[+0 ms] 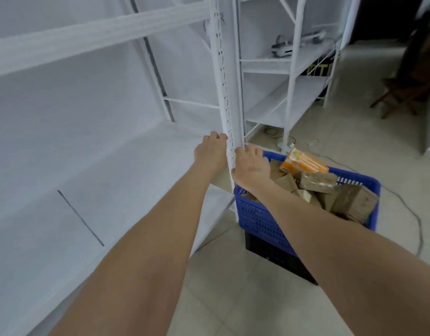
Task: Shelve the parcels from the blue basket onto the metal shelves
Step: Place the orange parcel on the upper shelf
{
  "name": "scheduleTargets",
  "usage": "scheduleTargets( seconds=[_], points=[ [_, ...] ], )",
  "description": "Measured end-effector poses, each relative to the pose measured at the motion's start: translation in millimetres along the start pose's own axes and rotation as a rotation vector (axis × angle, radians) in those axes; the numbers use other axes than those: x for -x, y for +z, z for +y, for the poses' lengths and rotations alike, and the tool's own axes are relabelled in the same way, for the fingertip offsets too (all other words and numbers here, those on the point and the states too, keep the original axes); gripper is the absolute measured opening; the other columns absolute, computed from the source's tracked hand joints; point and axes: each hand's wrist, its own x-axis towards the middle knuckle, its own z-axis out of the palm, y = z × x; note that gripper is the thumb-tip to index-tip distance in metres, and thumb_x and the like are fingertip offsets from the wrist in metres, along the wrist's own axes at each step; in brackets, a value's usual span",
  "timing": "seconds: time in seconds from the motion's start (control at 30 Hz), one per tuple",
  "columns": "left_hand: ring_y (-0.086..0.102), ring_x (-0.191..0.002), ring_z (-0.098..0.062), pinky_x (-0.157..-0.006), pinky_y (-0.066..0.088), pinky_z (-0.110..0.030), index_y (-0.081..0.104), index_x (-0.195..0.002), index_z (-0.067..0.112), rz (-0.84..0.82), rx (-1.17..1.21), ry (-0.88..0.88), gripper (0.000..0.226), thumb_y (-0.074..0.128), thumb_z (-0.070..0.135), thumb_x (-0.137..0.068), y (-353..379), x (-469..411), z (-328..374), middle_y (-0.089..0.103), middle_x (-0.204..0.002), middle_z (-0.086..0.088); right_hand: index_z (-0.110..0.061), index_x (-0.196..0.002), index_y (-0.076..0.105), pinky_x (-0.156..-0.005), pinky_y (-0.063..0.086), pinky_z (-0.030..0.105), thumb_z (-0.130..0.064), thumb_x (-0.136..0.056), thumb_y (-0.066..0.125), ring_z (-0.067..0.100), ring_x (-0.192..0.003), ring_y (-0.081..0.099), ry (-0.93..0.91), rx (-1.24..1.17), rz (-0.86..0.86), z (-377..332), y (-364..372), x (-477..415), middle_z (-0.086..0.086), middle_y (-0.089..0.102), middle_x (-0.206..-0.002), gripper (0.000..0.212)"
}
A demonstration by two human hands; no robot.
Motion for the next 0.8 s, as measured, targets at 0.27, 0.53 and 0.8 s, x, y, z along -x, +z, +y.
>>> scheduleTargets(
  seconds=[0.27, 0.53, 0.8],
  points=[
    [0.041, -0.124, -0.028, -0.09, 0.044, -0.038, 0.037, -0.139, 0.01, -0.168, 0.072, 0.129, 0.05, 0.049, 0.008, -0.091, 119, -112, 71, 0.039, -0.138, -0.011, -0.016, -0.137, 0.039, -0.102, 0.036, 0.042, -0.028, -0.094, 0.05, 0.032, -0.132, 0.032, 0.163, 0.047, -0.134, 120, 59, -89, 0.012, 0.036, -0.141, 0.046],
    [0.047, -0.119, -0.028, -0.097, 0.045, -0.04, 0.045, -0.133, 0.01, -0.28, 0.097, 0.177, 0.039, 0.046, 0.013, -0.094, 201, -228, 125, 0.047, -0.132, -0.013, -0.017, -0.138, 0.037, -0.099, 0.04, 0.044, -0.024, -0.089, 0.058, 0.033, -0.128, 0.036, 0.284, 0.064, -0.271, 213, 94, -186, 0.012, 0.036, -0.138, 0.054],
    [0.05, -0.115, -0.03, -0.092, 0.047, -0.042, 0.046, -0.13, 0.009, -0.392, 0.128, 0.136, 0.036, 0.045, 0.015, -0.095, 251, -291, 184, 0.047, -0.132, -0.013, -0.018, -0.135, 0.039, -0.098, 0.039, 0.042, -0.026, -0.092, 0.055, 0.032, -0.128, 0.037, 0.326, 0.032, -0.303, 295, 123, -245, 0.011, 0.038, -0.137, 0.046]
  ],
)
